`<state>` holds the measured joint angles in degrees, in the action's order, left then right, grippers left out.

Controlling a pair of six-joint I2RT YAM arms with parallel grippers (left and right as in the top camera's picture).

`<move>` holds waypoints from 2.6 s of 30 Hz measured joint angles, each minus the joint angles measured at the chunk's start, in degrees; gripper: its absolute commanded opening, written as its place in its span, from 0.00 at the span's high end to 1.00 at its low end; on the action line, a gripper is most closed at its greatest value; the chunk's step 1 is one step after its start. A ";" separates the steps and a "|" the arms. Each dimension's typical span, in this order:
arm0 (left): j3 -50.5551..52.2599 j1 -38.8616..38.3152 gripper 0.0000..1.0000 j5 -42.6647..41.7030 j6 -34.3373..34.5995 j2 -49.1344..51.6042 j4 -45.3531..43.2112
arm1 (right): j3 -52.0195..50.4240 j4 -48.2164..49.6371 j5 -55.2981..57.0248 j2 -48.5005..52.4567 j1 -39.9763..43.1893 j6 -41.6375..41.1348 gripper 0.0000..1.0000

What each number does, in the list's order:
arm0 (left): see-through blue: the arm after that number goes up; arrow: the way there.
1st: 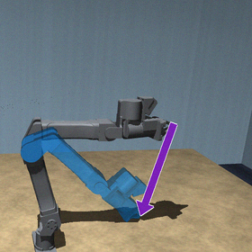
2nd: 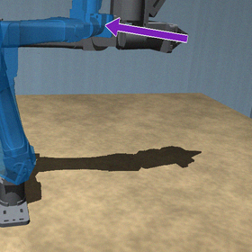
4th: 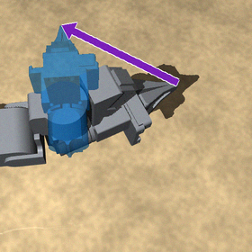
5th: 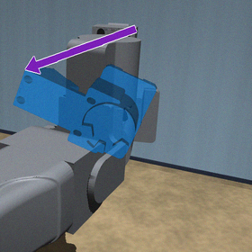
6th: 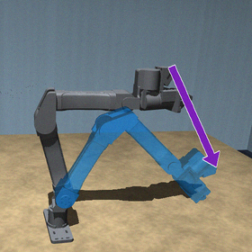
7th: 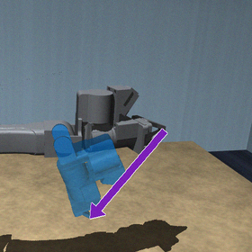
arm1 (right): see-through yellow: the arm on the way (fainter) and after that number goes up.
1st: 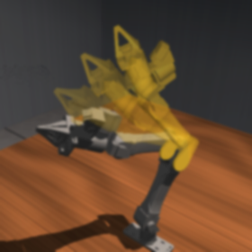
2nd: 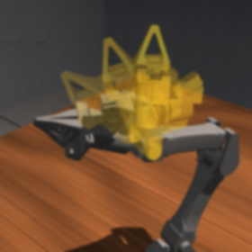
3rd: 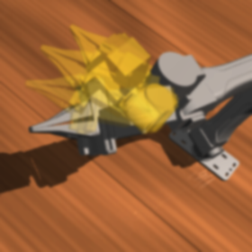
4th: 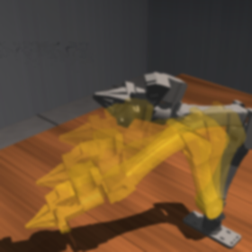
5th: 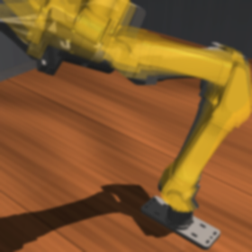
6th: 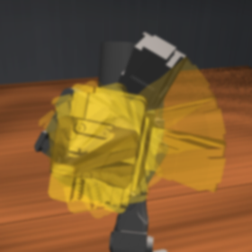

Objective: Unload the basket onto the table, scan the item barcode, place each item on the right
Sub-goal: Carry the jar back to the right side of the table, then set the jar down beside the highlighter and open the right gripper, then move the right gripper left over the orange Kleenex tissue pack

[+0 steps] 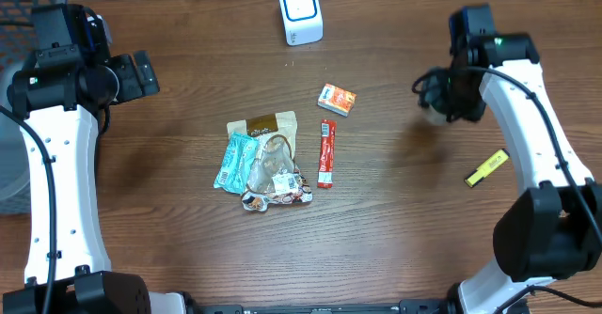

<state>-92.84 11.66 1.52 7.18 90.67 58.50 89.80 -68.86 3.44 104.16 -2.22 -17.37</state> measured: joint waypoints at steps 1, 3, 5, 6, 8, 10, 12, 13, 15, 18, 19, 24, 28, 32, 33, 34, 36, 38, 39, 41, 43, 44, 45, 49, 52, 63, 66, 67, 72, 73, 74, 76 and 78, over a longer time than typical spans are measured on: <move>-0.02 0.00 0.00 0.00 0.00 0.00 0.02 | -2.23 1.55 0.02 0.04 0.66 0.00 0.92; -0.02 0.00 0.00 -0.02 0.00 0.00 0.02 | -6.71 4.63 0.61 0.09 1.88 0.02 0.92; 0.00 0.00 0.00 0.00 0.00 0.00 0.02 | -10.43 7.37 1.68 0.15 2.86 0.02 0.91; 0.00 0.00 0.00 0.00 0.00 0.00 0.00 | -12.26 8.85 2.32 0.15 3.39 0.02 0.89; -0.02 0.00 0.00 0.00 0.00 0.00 0.02 | -14.97 11.23 3.10 0.17 4.17 0.13 0.83; 0.00 0.00 0.00 -0.02 0.00 0.00 0.00 | -17.22 13.53 3.67 0.17 5.09 0.90 0.77; 0.00 0.00 0.00 0.00 0.00 0.00 0.02 | -18.45 14.95 4.17 0.22 5.88 1.77 0.76; 0.00 0.00 0.00 -0.02 0.00 0.00 0.02 | -18.75 15.45 4.39 0.26 6.19 2.29 0.75; 0.00 0.00 0.00 -0.02 0.00 0.00 0.02 | -18.80 16.00 4.72 0.26 6.71 2.89 0.74; 0.00 0.02 0.00 -0.02 0.00 0.00 0.02 | -18.80 16.50 4.98 0.26 6.73 3.54 0.58; -0.02 0.00 0.00 0.00 0.00 0.00 0.00 | -18.80 16.48 4.98 0.26 6.73 3.69 0.52; -0.02 0.00 0.00 0.00 0.00 0.00 0.04 | -18.80 16.28 5.03 0.26 6.73 3.91 0.22; 0.00 0.00 0.00 -0.02 0.00 0.00 0.02 | -18.80 15.74 5.14 0.26 6.71 4.13 0.18; -0.02 0.00 0.00 0.00 0.00 0.00 0.02 | -18.80 15.54 5.18 0.26 6.73 4.13 0.14; 0.00 0.00 0.00 0.00 0.00 0.00 0.02 | -18.80 15.67 5.14 0.26 6.73 4.15 0.14; -0.02 0.00 0.00 -0.02 0.00 0.00 0.02 | -18.80 15.91 5.14 0.26 6.71 4.15 0.14; 0.00 0.00 0.00 -0.02 0.00 0.00 0.02 | -18.80 16.65 5.16 0.26 6.73 4.15 0.15; 0.00 0.00 0.00 0.00 0.00 0.00 0.02 | -18.78 16.81 5.16 0.26 6.73 4.13 0.16; 0.00 0.00 0.00 -0.02 0.00 0.00 0.02 | -18.64 16.48 5.16 0.26 6.71 4.17 0.16; -0.02 0.00 0.00 -0.02 0.00 0.00 0.00 | -17.38 14.56 5.16 0.28 6.73 4.13 0.16; -0.02 0.02 0.00 0.00 0.00 0.00 0.04 | -14.62 12.52 5.16 0.28 6.73 4.11 0.16; 0.00 0.00 0.00 -0.02 0.00 0.00 0.02 | -12.44 11.61 5.14 0.28 6.73 4.13 0.16; -0.02 0.00 0.00 -0.02 0.00 0.00 0.04 | -10.45 10.69 5.14 0.28 6.73 4.13 0.16; 0.00 0.00 0.00 -0.02 0.00 0.00 0.02 | -0.17 8.37 3.10 0.26 6.47 4.11 0.18; -0.02 0.00 0.00 -0.02 0.00 0.00 0.02 | 4.20 9.01 -1.31 0.24 5.70 4.11 0.20; 0.00 0.00 0.00 0.00 0.00 0.00 0.02 | 4.24 17.86 -11.30 1.46 -7.91 6.25 0.37; 0.00 0.00 0.00 0.00 0.00 0.00 0.02 | 4.24 19.78 -10.88 3.30 -11.87 7.21 0.37; 0.00 0.00 0.00 0.00 0.00 0.00 0.02 | 4.24 20.85 -10.34 4.37 -13.46 7.54 0.37; 0.00 0.00 0.01 -0.02 0.00 0.00 0.00 | 4.22 24.85 -5.77 9.92 -17.99 8.35 0.37; -0.02 0.00 0.00 0.00 0.00 0.00 0.02 | 4.22 25.51 -4.70 10.97 -18.40 8.39 0.36; 0.00 0.00 0.00 0.00 0.00 0.00 0.02 | 4.20 26.21 -3.67 12.04 -18.64 8.41 0.36; -0.02 0.00 0.00 -0.02 0.00 0.00 0.00 | 4.20 27.10 -2.01 14.08 -18.78 8.46 0.36; -0.02 0.00 0.00 -0.02 0.00 0.00 0.02 | 4.15 27.17 -0.79 15.82 -18.64 8.52 0.36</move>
<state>-92.86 11.66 1.50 7.18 90.67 58.52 93.95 -41.69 2.66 119.98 -20.86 -8.84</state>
